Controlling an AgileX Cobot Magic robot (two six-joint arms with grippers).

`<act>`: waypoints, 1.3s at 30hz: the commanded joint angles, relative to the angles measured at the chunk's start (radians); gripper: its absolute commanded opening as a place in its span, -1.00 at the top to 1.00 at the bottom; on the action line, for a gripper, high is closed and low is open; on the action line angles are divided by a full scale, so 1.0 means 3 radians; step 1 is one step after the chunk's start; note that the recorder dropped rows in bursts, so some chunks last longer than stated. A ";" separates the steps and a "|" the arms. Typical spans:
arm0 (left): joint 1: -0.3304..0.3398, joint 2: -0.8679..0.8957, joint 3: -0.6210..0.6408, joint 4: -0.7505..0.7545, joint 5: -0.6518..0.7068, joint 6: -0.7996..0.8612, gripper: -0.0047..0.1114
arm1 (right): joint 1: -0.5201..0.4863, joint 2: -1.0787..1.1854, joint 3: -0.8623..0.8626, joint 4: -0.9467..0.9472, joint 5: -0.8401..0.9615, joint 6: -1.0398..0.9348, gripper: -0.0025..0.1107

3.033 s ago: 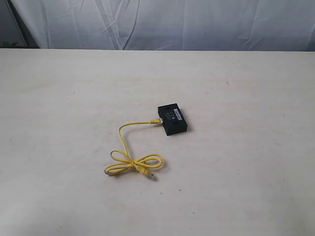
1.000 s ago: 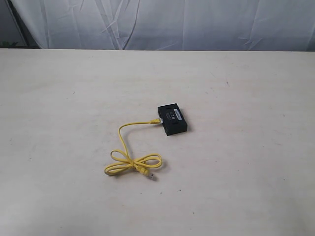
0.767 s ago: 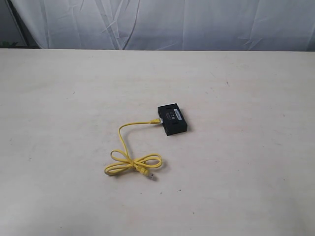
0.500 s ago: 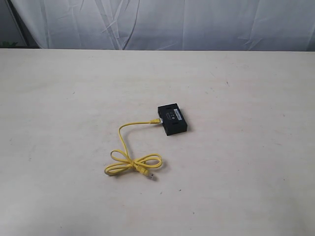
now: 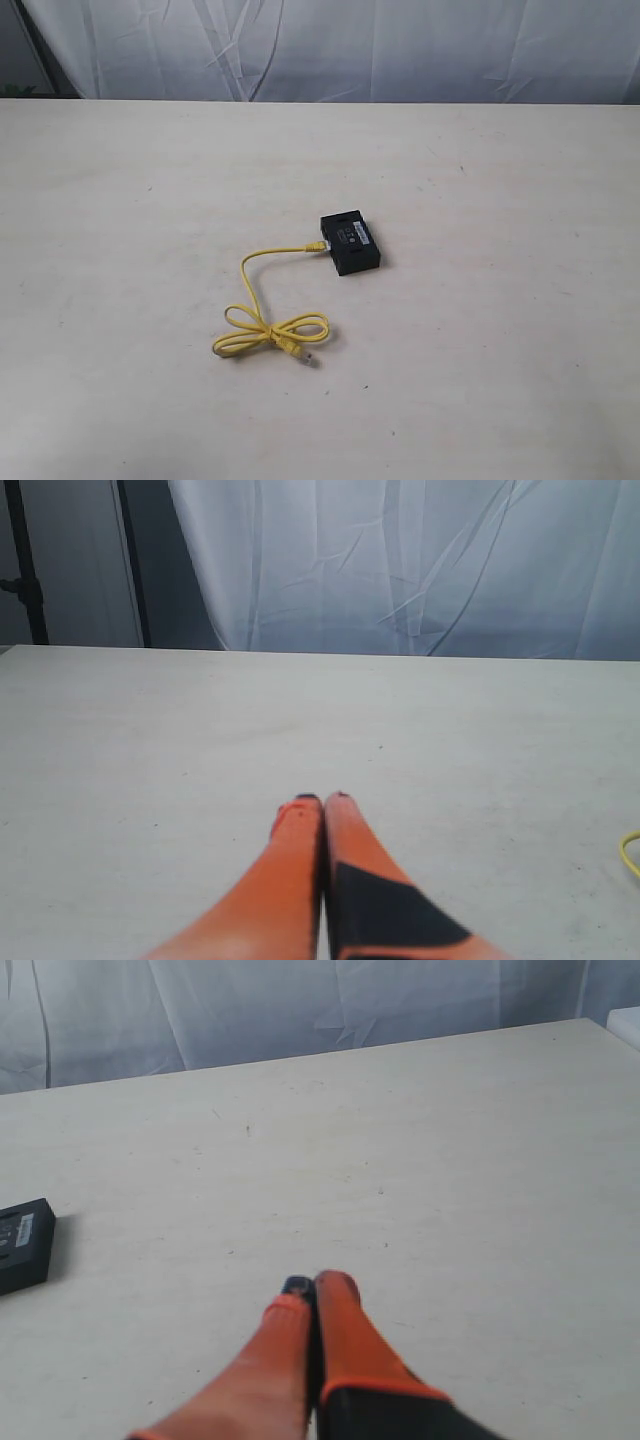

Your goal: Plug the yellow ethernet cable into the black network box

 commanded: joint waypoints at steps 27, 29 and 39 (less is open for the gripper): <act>0.0006 -0.0020 0.0010 0.0020 -0.0026 0.0000 0.92 | -0.0034 -0.0021 0.0003 0.0038 -0.0121 -0.0474 0.96; 0.0006 -0.0020 0.0010 0.0020 -0.0026 0.0000 0.92 | -0.0034 -0.0021 0.0003 0.0010 -0.0121 -0.0530 0.96; 0.0006 -0.0020 0.0010 0.0020 -0.0026 0.0000 0.92 | -0.0034 -0.0021 0.0003 0.0002 -0.0121 -0.0654 0.96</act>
